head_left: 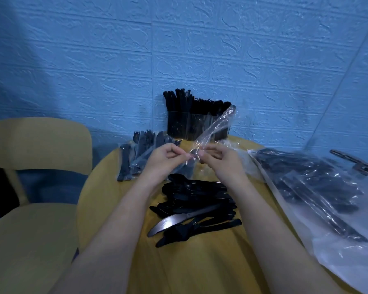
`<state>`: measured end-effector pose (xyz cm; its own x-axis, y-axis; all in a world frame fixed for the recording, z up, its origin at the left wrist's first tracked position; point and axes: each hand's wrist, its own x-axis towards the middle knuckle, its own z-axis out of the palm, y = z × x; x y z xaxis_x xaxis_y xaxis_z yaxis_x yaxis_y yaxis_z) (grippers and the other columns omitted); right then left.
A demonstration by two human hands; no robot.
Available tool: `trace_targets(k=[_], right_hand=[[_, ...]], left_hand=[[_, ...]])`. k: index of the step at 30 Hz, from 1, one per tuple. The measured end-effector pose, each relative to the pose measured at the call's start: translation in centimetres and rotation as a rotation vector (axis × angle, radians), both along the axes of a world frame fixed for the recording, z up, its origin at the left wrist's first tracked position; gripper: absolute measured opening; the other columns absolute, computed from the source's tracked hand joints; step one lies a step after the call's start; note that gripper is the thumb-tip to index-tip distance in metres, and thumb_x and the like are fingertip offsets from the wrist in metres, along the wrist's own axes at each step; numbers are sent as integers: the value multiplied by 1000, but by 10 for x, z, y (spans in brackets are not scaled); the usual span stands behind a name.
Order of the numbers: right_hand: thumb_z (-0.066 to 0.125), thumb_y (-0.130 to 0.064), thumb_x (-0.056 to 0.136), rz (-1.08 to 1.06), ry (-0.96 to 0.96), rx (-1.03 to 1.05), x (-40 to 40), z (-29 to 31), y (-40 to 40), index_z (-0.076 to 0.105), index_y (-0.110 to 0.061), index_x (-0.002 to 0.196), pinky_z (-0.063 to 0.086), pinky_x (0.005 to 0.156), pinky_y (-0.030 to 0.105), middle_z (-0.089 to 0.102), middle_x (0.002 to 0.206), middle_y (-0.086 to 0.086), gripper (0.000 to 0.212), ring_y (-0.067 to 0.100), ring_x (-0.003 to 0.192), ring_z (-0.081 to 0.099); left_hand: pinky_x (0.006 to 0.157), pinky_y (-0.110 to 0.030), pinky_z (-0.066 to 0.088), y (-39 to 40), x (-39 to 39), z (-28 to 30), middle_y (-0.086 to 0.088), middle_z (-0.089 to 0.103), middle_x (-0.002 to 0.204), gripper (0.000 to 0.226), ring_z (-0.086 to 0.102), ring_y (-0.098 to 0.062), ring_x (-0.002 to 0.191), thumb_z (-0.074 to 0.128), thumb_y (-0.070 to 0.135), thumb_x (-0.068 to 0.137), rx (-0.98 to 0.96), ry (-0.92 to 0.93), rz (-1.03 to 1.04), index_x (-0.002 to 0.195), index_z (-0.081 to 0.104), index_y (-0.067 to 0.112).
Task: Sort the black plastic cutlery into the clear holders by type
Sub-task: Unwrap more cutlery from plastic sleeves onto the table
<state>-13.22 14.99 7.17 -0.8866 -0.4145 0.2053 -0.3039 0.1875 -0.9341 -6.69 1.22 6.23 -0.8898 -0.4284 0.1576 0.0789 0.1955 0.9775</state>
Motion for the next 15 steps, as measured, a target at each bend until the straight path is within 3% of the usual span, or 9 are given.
trace_targets(k=[4, 8, 12, 15], right_hand=[[61, -23, 91, -191, 18, -11, -14, -4, 9, 66, -17, 108, 53, 84, 34, 68, 96, -1, 18, 17, 89, 65], [50, -14, 96, -373, 158, 196, -27, -12, 24, 61, -8, 123, 42, 65, 24, 64, 94, 4, 30, 24, 86, 62], [47, -13, 96, -441, 197, 353, -39, -23, 34, 56, -7, 130, 40, 87, 28, 66, 113, 14, 35, 28, 109, 57], [47, -17, 97, -482, 235, 484, -46, -32, 38, 54, -8, 131, 42, 94, 36, 65, 117, 14, 36, 31, 114, 55]], left_hand=[[71, -19, 42, -12, -3, -6, 5, 68, 89, 9, 60, -6, 83, 64, 29, 88, -183, -47, 103, 81, 65, 23], [73, -25, 44, -25, -7, -17, 10, 64, 83, 13, 60, -9, 85, 67, 27, 86, -439, -249, 198, 75, 61, 31], [75, -26, 44, -25, -7, -19, 11, 61, 80, 12, 57, -5, 80, 71, 34, 83, -476, -345, 145, 82, 64, 24], [77, -26, 48, -26, -7, -17, 10, 62, 75, 16, 58, -5, 76, 75, 34, 79, -492, -374, 139, 82, 65, 22]])
